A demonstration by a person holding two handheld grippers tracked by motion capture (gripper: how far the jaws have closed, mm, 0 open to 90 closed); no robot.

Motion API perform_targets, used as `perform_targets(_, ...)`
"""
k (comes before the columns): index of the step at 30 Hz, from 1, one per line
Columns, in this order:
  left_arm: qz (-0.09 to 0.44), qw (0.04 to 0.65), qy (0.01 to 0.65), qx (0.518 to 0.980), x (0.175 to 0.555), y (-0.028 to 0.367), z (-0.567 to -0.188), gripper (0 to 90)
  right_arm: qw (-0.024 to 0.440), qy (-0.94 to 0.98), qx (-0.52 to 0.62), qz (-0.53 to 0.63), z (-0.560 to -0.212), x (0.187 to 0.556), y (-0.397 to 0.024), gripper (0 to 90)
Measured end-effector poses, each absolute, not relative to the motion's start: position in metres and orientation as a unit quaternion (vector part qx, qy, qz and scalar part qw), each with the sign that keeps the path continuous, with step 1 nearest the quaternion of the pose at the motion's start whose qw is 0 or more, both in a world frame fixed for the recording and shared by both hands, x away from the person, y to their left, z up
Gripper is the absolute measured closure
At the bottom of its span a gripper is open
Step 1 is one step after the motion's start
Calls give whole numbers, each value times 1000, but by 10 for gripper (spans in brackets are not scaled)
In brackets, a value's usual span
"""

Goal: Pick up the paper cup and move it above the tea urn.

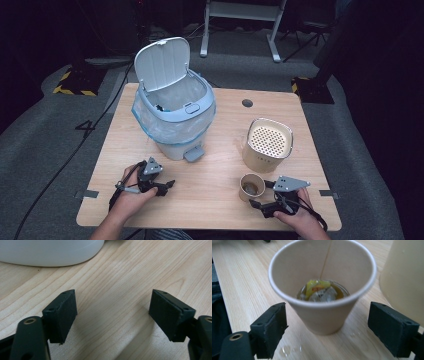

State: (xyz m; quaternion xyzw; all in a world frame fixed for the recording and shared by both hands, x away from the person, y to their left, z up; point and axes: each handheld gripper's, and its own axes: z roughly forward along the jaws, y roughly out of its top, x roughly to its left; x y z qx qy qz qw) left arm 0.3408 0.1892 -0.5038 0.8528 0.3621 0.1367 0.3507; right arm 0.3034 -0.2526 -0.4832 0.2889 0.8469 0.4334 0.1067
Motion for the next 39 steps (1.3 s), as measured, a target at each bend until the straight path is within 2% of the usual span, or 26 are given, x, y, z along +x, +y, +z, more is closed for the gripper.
perform_targets(14,139,349,366,851,340,189,-504,204,121,841,280,446,-494,308,-226,195)
perform_targets(18,141,349,369,850,340,189,-504,206,123,837,283,453,-495,310,-229,283)
perform_targets(20,140,349,369,850,340,189,-504,206,115,832,289,459,-495,312,-232,292)
perform_targets(27,135,351,359,854,342,190,-504,201,113,832,279,465,-493,311,-231,310)
perform_targets(39,132,351,352,858,345,191,-504,188,110,844,259,457,-469,310,-242,316)
